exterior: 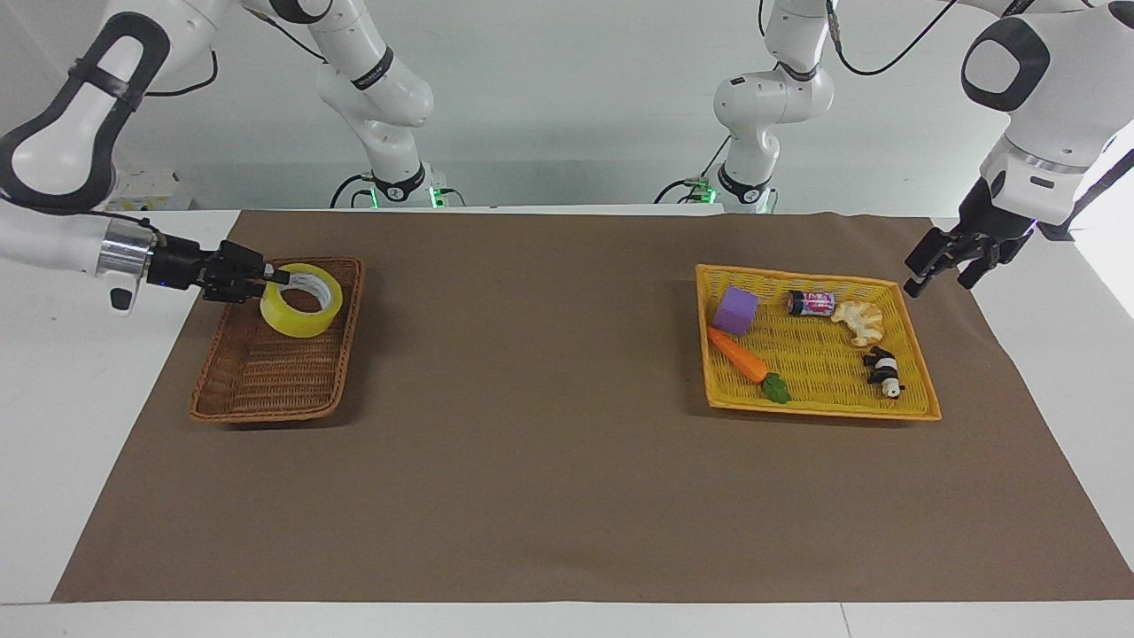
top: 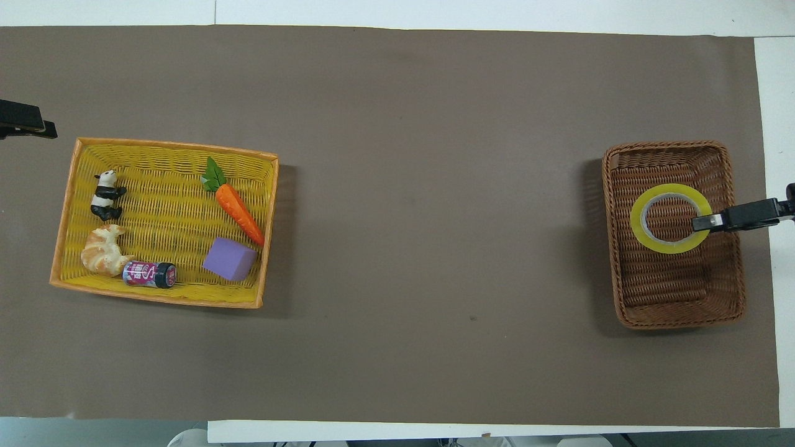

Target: Move tape to another basket

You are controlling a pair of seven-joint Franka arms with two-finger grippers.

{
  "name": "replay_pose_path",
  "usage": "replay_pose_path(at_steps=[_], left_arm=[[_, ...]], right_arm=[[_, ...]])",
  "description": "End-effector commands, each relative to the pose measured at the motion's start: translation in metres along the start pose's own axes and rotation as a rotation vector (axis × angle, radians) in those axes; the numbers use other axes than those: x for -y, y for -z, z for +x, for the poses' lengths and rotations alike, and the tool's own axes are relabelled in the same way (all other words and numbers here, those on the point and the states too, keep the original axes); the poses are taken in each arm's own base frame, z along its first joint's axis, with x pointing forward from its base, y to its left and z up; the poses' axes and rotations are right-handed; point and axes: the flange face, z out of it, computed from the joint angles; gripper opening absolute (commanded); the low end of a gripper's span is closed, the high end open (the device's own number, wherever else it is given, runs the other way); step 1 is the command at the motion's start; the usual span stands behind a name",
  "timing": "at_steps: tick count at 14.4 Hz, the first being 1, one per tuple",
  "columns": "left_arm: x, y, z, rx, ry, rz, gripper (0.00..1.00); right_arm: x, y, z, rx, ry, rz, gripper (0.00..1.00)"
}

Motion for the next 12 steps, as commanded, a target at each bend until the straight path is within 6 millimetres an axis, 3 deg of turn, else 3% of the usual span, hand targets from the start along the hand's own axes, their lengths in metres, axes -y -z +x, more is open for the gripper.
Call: replay_pose_path(at_steps=[1, 3, 5, 6, 12], left_arm=[[0.024, 0.007, -0.008, 0.039, 0.031, 0.027, 1.00], [0.018, 0.006, -0.021, 0.117, 0.010, 0.047, 1.00], [-0.014, 0.007, -0.036, 0.155, -0.056, 0.065, 1.00], [-0.021, 0.007, -0.038, 0.162, -0.069, 0.068, 1.00], [-0.021, 0.005, -0.037, 0.163, -0.166, 0.099, 1.00]], right_arm=[[-0.006, 0.007, -0.004, 0.044, 0.030, -0.028, 0.00], [-0.012, 0.009, -0.007, 0.049, 0.020, -0.062, 0.00], [-0.021, 0.005, -0.012, 0.043, 0.010, -0.064, 0.00], [-0.025, 0.005, -0.016, 0.039, 0.013, -0.069, 0.00], [-0.043, -0.014, -0.022, 0.048, 0.043, -0.053, 0.00]])
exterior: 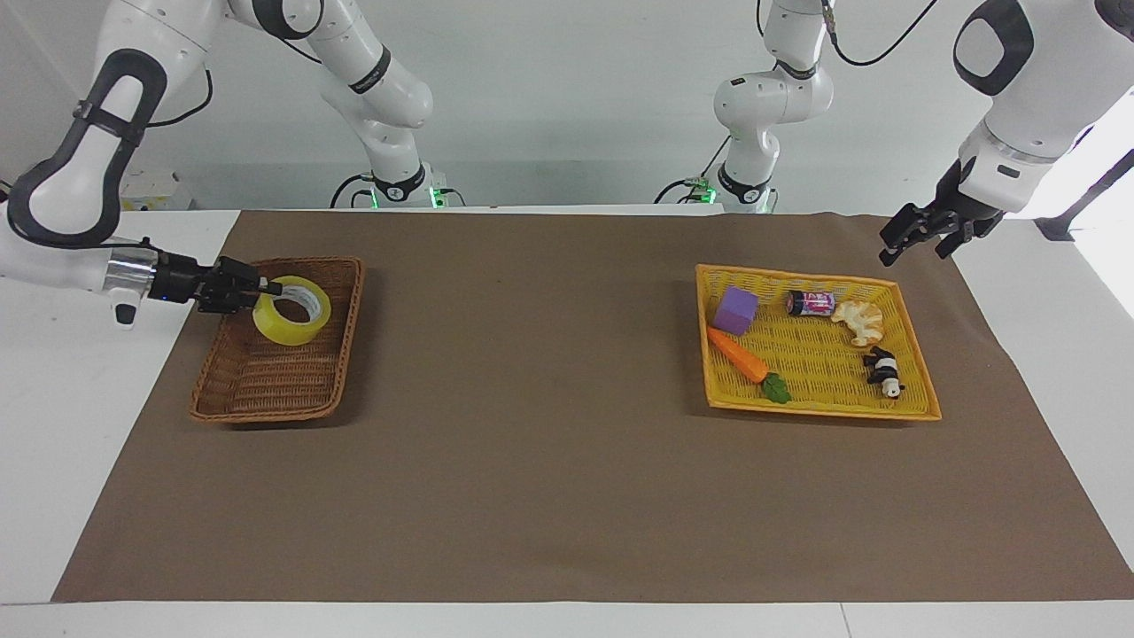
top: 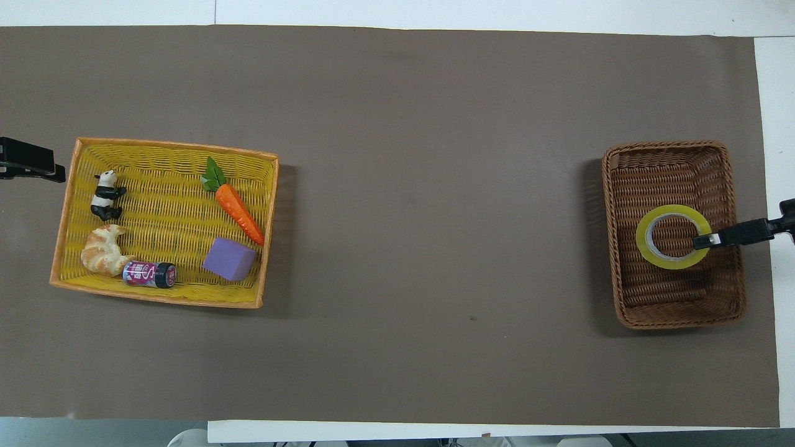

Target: Move tape to another basket

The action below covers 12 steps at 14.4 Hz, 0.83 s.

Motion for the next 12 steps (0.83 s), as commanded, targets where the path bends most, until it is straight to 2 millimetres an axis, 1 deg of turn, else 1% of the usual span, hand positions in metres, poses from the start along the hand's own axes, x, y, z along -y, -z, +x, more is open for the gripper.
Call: replay_pose_path(at_steps=[1, 2, 3, 5, 7, 10, 12], left_arm=[[0.000, 0.000, -0.004, 0.009, -0.045, 0.038, 1.00], [-0.007, -0.002, -0.004, 0.018, -0.058, 0.041, 1.00], [-0.009, -0.005, -0.002, 0.014, -0.056, 0.040, 1.00], [-0.001, -0.007, -0.003, 0.026, -0.038, 0.039, 1.00], [0.002, -0.007, -0.003, 0.026, -0.032, 0.039, 1.00], [-0.001, -0.007, -0.003, 0.026, -0.038, 0.039, 1.00], [0.000, -0.007, -0.003, 0.026, -0.035, 0.039, 1.00]], right_arm=[[-0.006, -0.012, -0.008, 0.004, 0.034, 0.024, 0.00], [-0.006, -0.013, -0.008, 0.005, 0.040, 0.025, 0.00], [-0.007, -0.014, -0.009, 0.006, 0.043, 0.028, 0.00], [-0.009, -0.018, -0.012, 0.009, 0.057, 0.035, 0.00], [-0.013, -0.016, -0.012, -0.002, 0.081, 0.006, 0.00], [-0.020, -0.028, -0.017, -0.002, 0.082, 0.004, 0.00], [-0.021, -0.029, -0.018, -0.005, 0.091, 0.001, 0.00]])
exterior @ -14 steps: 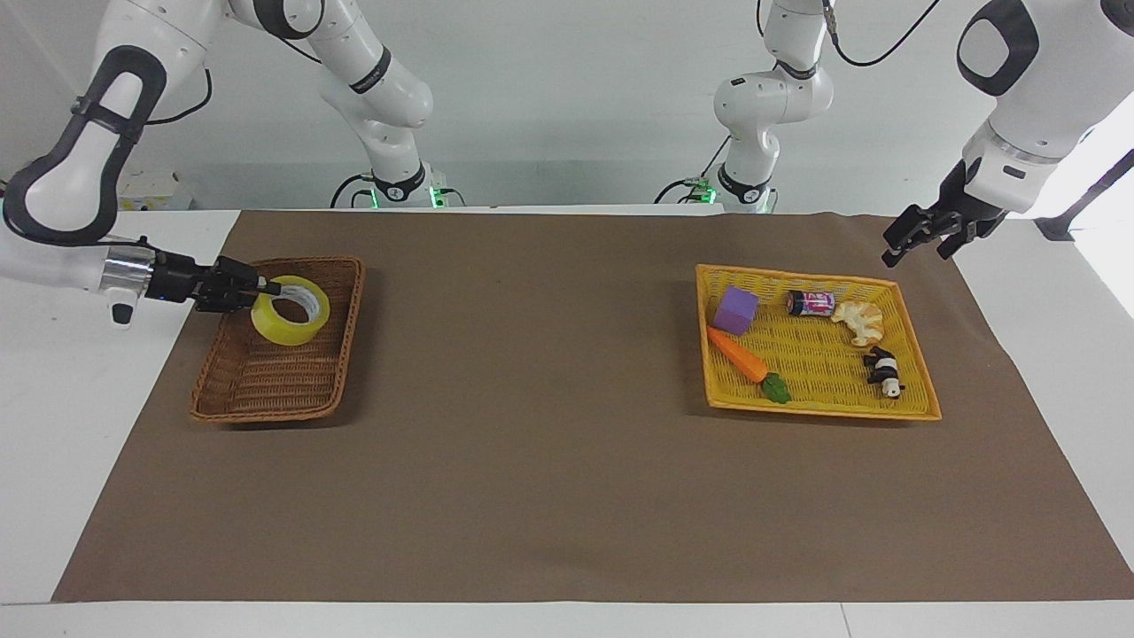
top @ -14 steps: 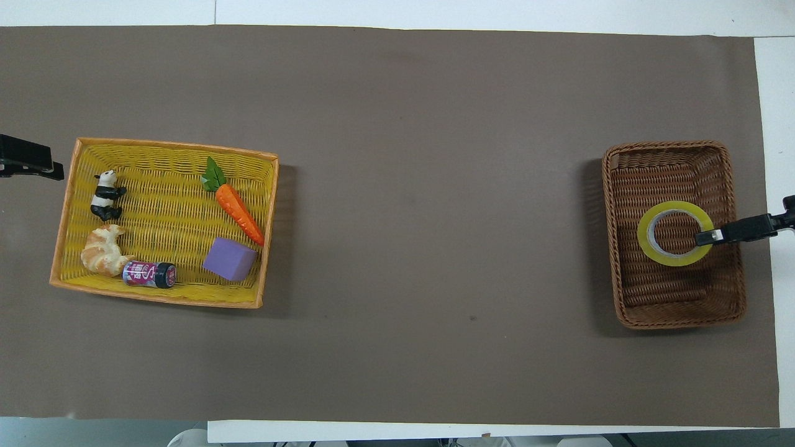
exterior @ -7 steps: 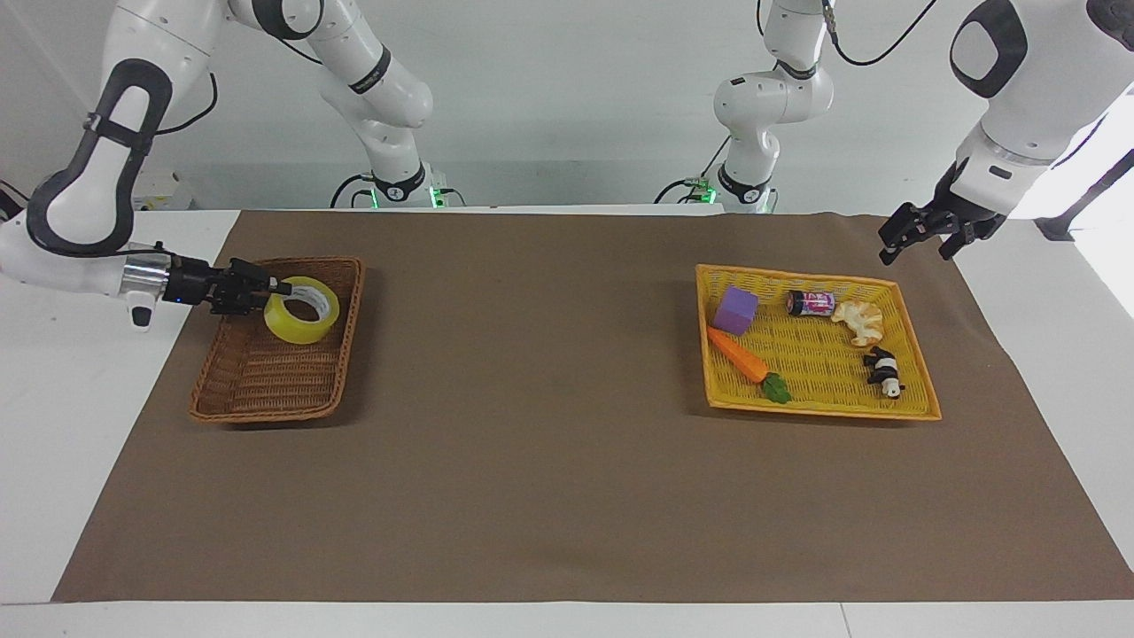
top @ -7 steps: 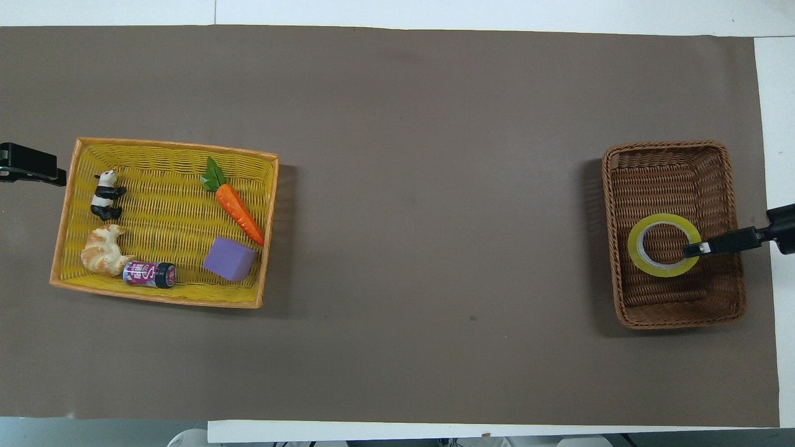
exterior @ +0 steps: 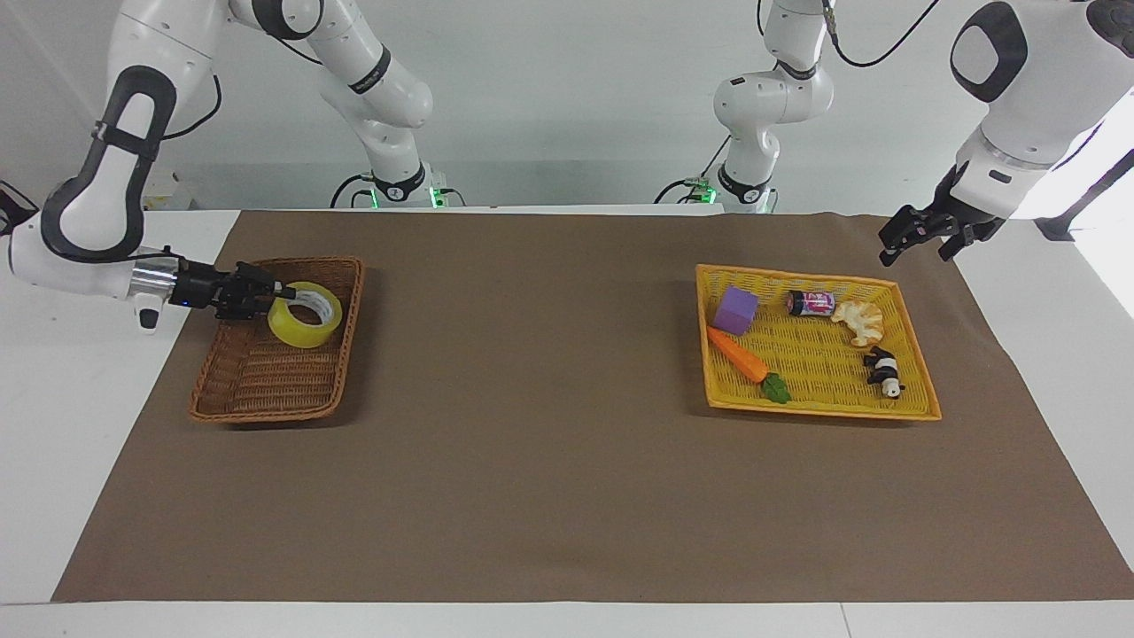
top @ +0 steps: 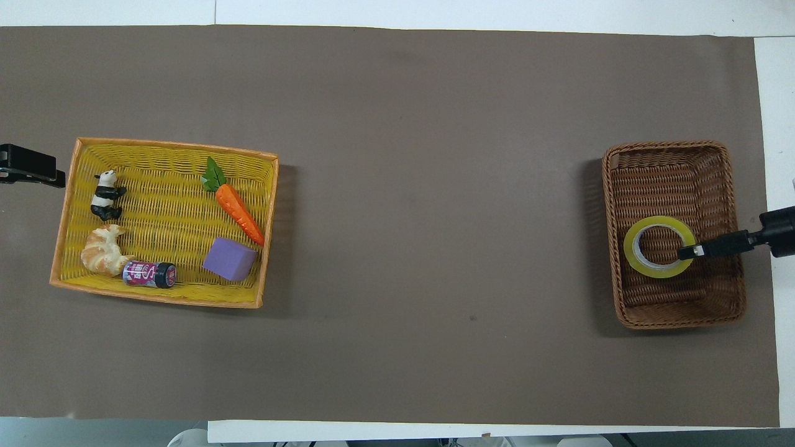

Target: Move tape to another basket

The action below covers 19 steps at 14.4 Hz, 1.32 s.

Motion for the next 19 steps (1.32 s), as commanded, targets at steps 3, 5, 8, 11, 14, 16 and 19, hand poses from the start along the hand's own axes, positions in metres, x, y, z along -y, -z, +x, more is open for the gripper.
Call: replay_pose_path(at_steps=[3, 5, 8, 11, 14, 16, 19], left_arm=[[0.002, -0.001, -0.003, 0.012, -0.005, 0.023, 1.00], [0.002, -0.001, -0.003, 0.012, -0.006, 0.023, 1.00], [0.002, -0.001, -0.003, 0.012, -0.006, 0.023, 1.00], [0.002, -0.001, -0.003, 0.012, -0.006, 0.023, 1.00], [0.002, -0.001, -0.003, 0.012, -0.006, 0.023, 1.00], [0.002, -0.001, -0.003, 0.012, -0.005, 0.023, 1.00], [0.002, -0.001, -0.003, 0.012, -0.006, 0.023, 1.00]], right_arm=[[0.002, 0.000, -0.008, -0.008, 0.029, -0.013, 0.00], [0.001, 0.001, -0.008, -0.010, 0.032, -0.024, 0.11], [0.001, 0.002, -0.007, -0.004, 0.035, -0.030, 0.52], [0.002, 0.006, -0.006, 0.019, 0.054, -0.059, 0.78], [0.002, 0.008, -0.005, 0.016, 0.058, -0.064, 0.99], [0.006, 0.013, -0.001, 0.014, 0.070, -0.078, 0.99], [0.015, 0.024, 0.006, 0.017, 0.091, -0.112, 0.99]])
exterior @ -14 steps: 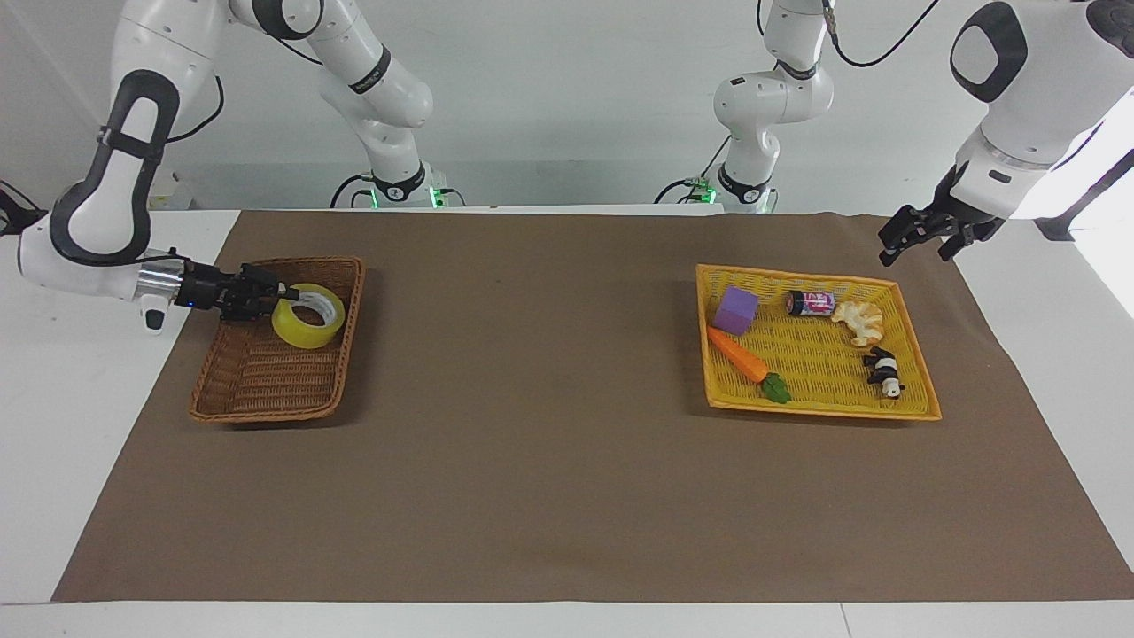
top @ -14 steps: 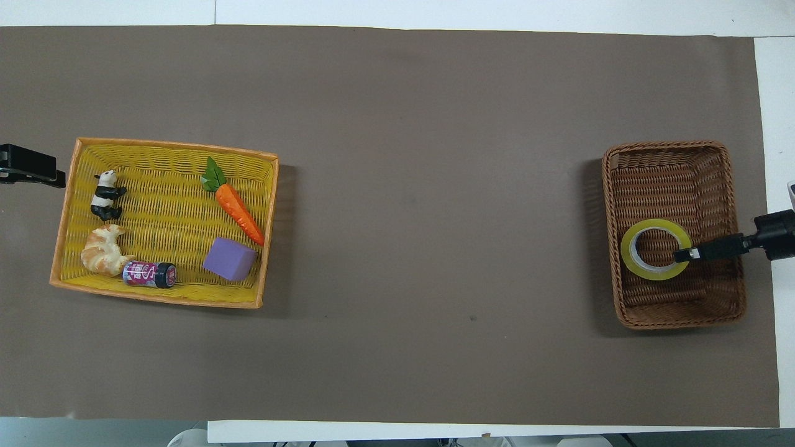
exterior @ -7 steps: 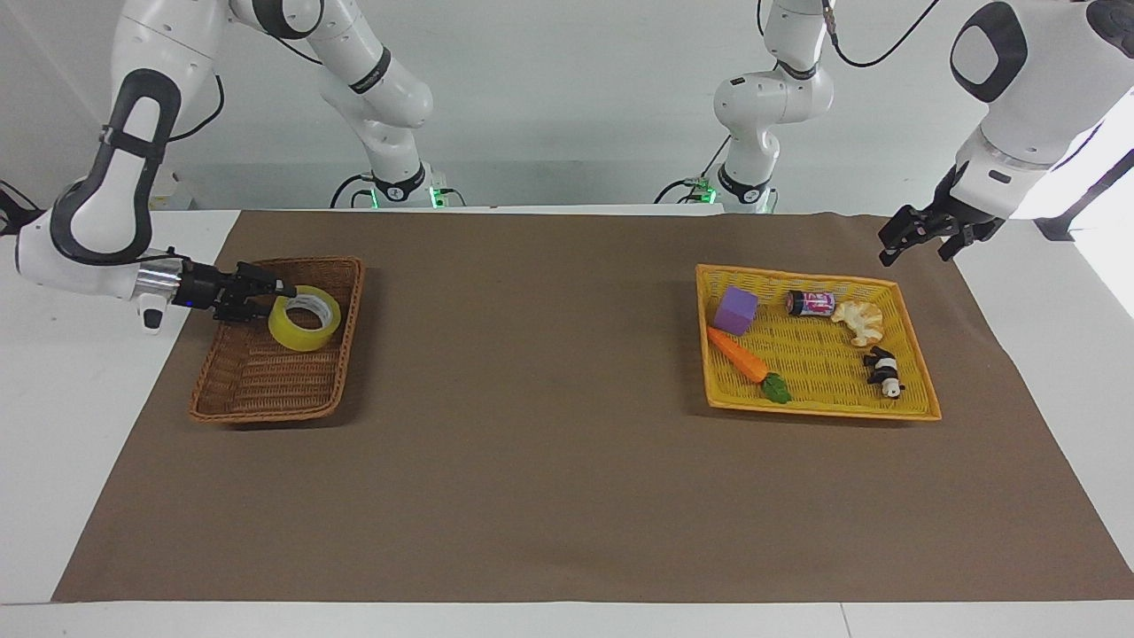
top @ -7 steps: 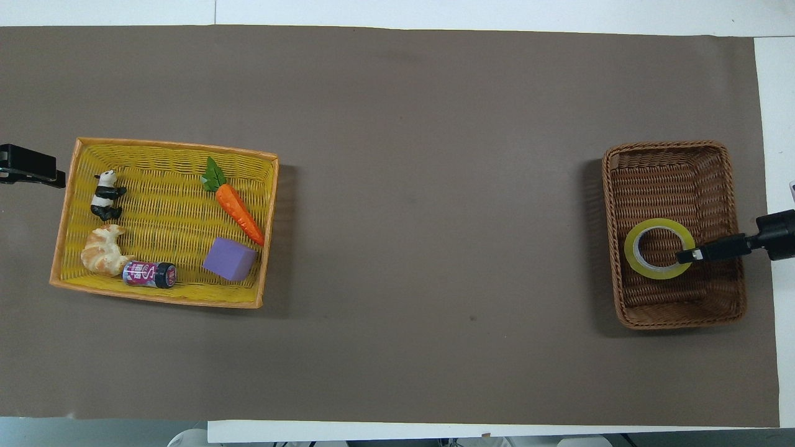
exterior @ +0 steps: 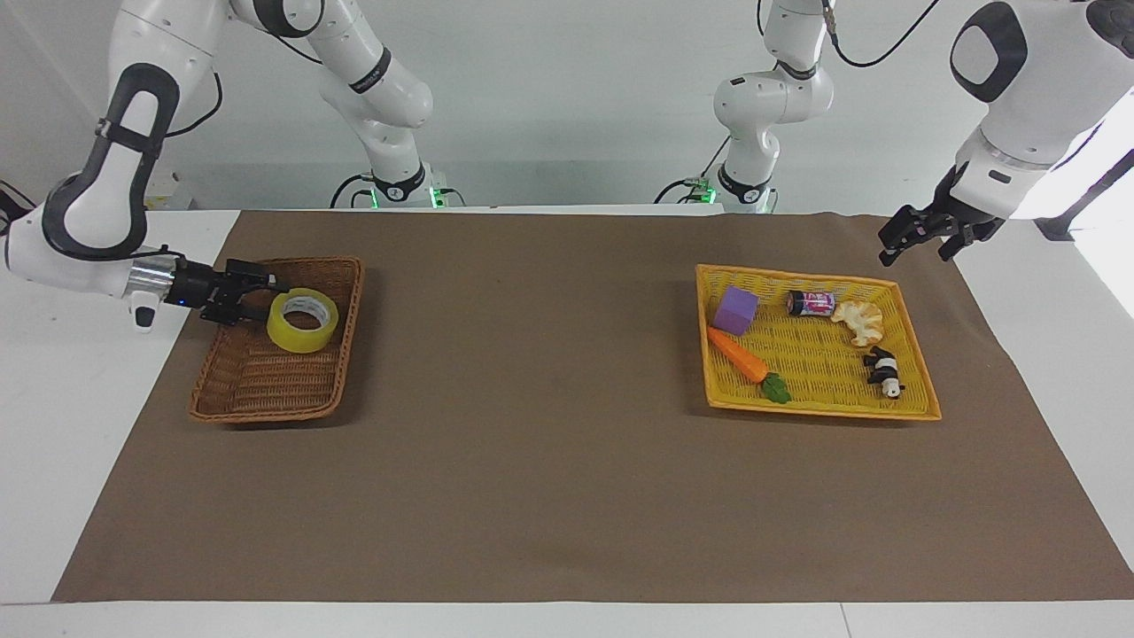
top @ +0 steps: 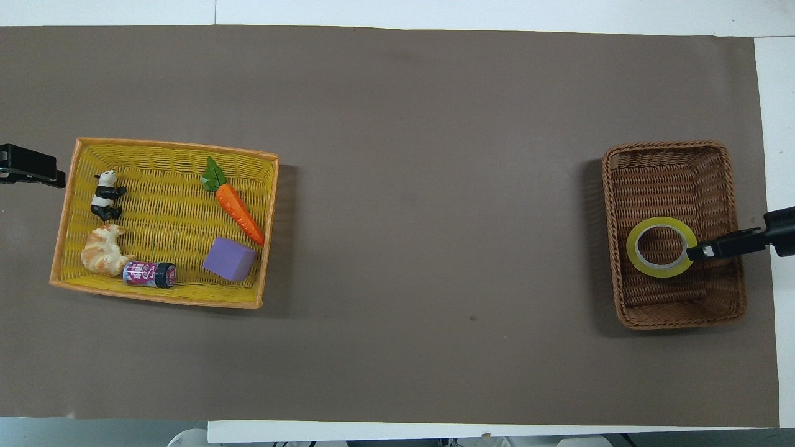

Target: Move tape to another basket

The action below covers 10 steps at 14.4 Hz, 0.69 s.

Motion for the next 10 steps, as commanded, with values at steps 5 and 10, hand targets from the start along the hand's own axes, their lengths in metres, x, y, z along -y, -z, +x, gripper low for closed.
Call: replay_pose_path(at_steps=[5, 10], left_arm=[[0.001, -0.001, -0.003, 0.011, -0.007, 0.023, 1.00], [0.002, -0.001, -0.003, 0.011, -0.005, 0.023, 1.00]], right_arm=[[0.078, 0.029, 0.031, 0.065, 0.165, -0.206, 0.99], [0.150, 0.027, 0.056, 0.109, 0.173, -0.346, 0.99]])
